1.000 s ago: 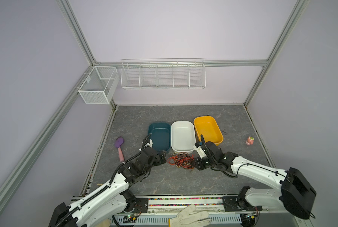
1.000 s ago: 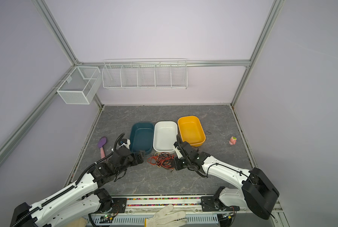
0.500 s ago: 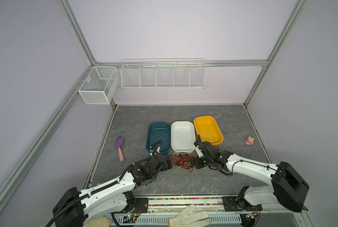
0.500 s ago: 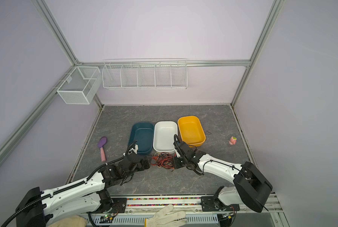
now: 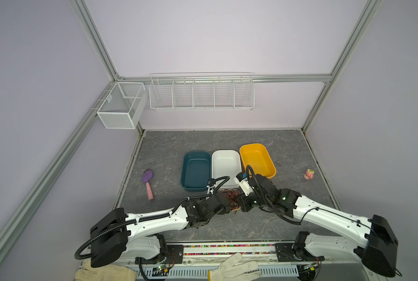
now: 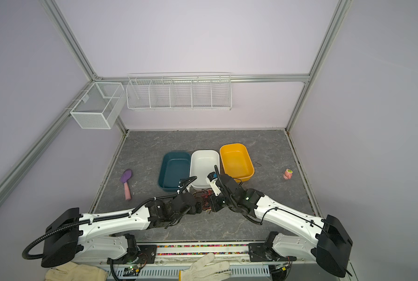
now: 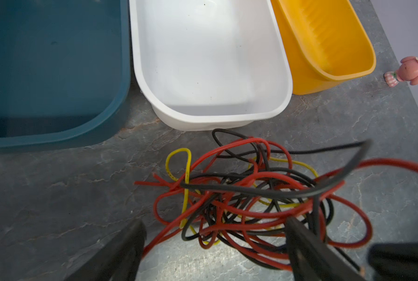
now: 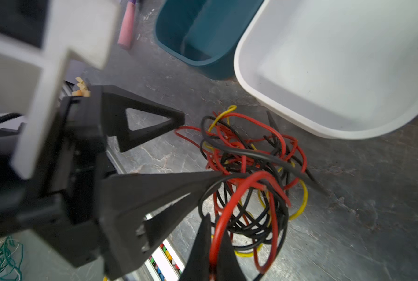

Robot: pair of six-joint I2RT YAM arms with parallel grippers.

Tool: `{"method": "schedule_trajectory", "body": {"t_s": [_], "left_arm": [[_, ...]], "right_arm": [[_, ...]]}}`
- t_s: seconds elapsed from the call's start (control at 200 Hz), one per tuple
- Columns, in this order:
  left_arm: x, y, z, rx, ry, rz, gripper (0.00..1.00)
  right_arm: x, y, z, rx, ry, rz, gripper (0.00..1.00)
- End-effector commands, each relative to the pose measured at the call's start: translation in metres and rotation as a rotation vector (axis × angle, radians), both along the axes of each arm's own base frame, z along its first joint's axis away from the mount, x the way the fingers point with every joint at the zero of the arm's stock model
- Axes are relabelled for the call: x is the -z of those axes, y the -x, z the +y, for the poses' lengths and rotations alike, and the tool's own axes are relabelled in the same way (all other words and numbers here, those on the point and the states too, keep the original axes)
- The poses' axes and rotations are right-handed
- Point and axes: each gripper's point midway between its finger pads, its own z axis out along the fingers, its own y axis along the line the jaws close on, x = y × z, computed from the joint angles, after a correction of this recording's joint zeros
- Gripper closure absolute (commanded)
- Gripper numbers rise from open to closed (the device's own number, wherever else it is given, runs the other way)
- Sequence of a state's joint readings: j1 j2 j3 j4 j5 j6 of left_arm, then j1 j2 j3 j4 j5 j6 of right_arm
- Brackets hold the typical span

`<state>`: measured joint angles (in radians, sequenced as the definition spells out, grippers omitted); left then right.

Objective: Untangle the cables
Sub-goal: 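Grasp a red wire with the right gripper while the left gripper pins the bundle, then pull the red wire out of the bundle with the right gripper toward the yellow tub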

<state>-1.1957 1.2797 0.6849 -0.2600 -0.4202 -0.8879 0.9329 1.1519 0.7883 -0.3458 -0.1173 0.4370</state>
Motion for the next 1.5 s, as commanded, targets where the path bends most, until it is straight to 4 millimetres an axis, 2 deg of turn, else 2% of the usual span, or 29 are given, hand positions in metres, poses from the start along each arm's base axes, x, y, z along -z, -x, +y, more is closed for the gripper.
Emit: {"method": "schedule_trajectory", "body": {"t_s": [0.0, 0.155, 0.355, 0.485, 0.495, 0.51, 0.65, 0.984, 1.189, 1.499], "left_arm": [[0.006, 0.001, -0.002, -0.036, 0.033, 0.002, 0.11], [0.023, 0.006, -0.002, -0.035, 0.037, 0.031, 0.12], [0.044, 0.01, 0.004, -0.046, 0.008, 0.056, 0.14], [0.055, 0.011, 0.009, -0.054, -0.011, 0.066, 0.14], [0.056, 0.011, 0.009, -0.054, -0.014, 0.067, 0.14], [0.057, 0.011, 0.009, -0.055, -0.016, 0.069, 0.14], [0.066, 0.012, 0.01, -0.058, -0.037, 0.078, 0.14], [0.089, 0.014, 0.015, -0.079, -0.114, 0.122, 0.14], [0.09, 0.014, 0.02, -0.095, -0.125, 0.123, 0.14], [0.095, 0.018, 0.029, -0.11, -0.145, 0.142, 0.13]], "right_arm": [[-0.01, 0.012, 0.003, -0.062, -0.004, 0.004, 0.93], [-0.027, 0.02, 0.009, -0.09, -0.048, -0.008, 0.93], [-0.053, 0.026, 0.006, -0.098, -0.094, -0.041, 0.93], [-0.059, 0.033, 0.004, -0.112, -0.114, -0.031, 0.93], [-0.069, 0.032, 0.007, -0.114, -0.132, -0.043, 0.93], [-0.073, 0.032, 0.007, -0.117, -0.141, -0.047, 0.93], [-0.097, 0.039, 0.005, -0.131, -0.184, -0.07, 0.93], [-0.152, 0.05, -0.018, -0.119, -0.251, -0.14, 0.93], [-0.181, 0.048, -0.035, -0.088, -0.235, -0.208, 0.93], [-0.236, 0.041, -0.065, -0.001, -0.22, -0.326, 0.93]]}}
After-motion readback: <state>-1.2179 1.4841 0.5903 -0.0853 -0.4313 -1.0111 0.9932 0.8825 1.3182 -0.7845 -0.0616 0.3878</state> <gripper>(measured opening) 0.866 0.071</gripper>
